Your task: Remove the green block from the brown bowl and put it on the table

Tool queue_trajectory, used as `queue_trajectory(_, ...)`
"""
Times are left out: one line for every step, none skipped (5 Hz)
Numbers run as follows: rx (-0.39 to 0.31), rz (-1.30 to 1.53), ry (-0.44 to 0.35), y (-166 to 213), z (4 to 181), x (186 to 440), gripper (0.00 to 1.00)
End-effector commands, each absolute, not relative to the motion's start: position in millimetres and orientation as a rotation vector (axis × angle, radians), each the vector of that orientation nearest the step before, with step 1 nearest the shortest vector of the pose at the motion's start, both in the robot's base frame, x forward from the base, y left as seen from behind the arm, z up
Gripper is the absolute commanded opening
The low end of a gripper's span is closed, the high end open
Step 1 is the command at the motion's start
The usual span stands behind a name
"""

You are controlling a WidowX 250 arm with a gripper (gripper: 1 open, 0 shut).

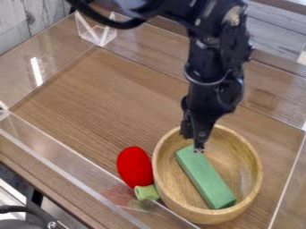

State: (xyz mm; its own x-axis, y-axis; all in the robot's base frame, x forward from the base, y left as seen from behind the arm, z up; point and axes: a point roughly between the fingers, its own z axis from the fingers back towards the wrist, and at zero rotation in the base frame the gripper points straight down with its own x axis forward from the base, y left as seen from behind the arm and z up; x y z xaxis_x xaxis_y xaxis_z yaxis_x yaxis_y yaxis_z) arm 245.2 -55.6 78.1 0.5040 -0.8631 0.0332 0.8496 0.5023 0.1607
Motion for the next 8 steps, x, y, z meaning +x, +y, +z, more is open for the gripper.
queue_trajectory(0.148, -1.056, -0.186, -61.2, 102.9, 257.7, 0.0)
queue_trajectory(0.151, -1.019, -0.187, -66.4, 105.7, 259.9, 0.0)
queue_trajectory(0.151, -0.988, -0.187, -72.5, 106.8, 261.5, 0.0)
queue_trajectory(0.14, -1.038, -0.191, -69.4, 98.0, 254.7, 0.0)
queue_trajectory(0.133, -1.08, -0.196, -66.5, 91.0, 248.8, 0.0)
queue_trajectory(0.133, -1.099, -0.201, -62.5, 92.5, 254.1, 0.0)
queue_trajectory(0.131, -1.118, -0.207, -58.8, 93.5, 259.2, 0.0)
queue_trajectory(0.131, -1.117, -0.21, -58.5, 101.2, 258.4, 0.0)
